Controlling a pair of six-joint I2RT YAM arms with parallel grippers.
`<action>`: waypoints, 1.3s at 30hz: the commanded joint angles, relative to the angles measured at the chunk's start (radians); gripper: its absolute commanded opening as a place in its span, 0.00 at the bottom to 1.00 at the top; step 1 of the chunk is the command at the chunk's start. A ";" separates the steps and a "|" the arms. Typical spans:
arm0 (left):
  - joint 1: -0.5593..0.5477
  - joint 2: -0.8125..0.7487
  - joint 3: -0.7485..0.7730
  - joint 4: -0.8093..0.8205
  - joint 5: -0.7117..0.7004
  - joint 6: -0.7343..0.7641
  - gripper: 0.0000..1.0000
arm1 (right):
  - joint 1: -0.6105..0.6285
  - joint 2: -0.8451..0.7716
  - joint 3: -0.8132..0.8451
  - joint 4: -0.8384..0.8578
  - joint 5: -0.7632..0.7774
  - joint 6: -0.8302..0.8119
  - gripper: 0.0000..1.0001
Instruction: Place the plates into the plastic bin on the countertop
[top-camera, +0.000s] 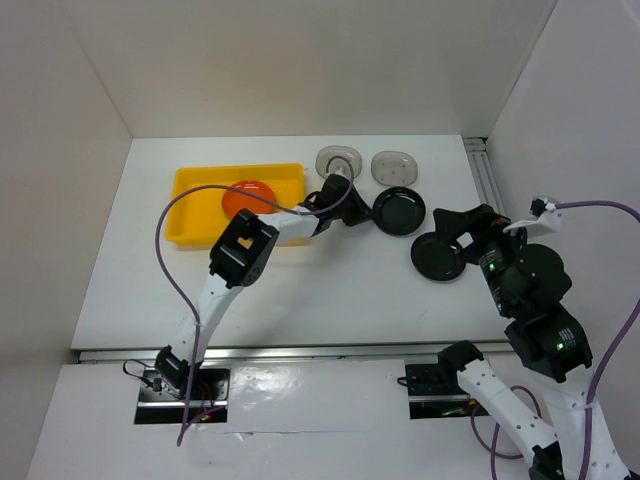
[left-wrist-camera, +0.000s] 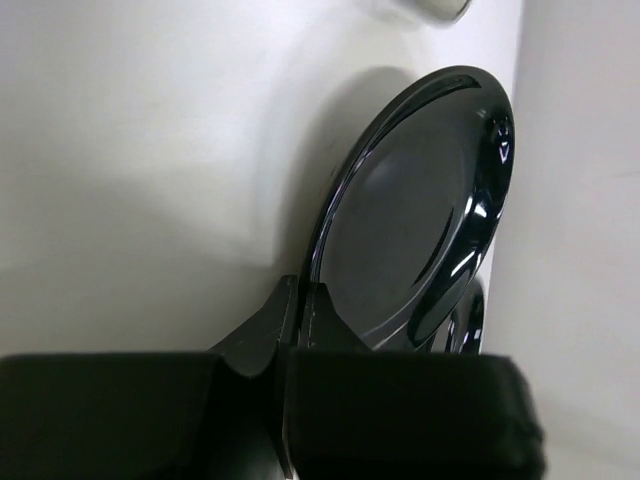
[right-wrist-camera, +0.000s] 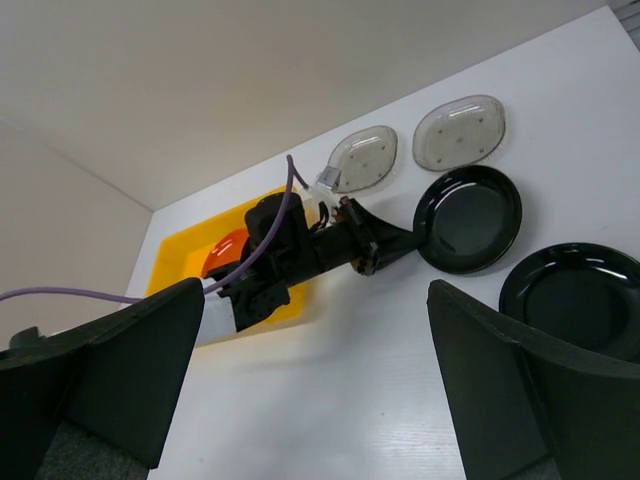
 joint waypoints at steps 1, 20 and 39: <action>0.010 -0.169 -0.107 0.000 0.049 0.037 0.00 | -0.001 -0.013 -0.002 0.007 -0.004 -0.014 1.00; 0.270 -0.893 -0.543 -0.350 -0.282 0.146 0.00 | -0.001 -0.032 -0.045 0.026 -0.053 0.031 1.00; 0.643 -0.778 -0.618 -0.393 -0.140 0.217 0.00 | -0.001 0.023 -0.064 0.075 -0.132 0.041 1.00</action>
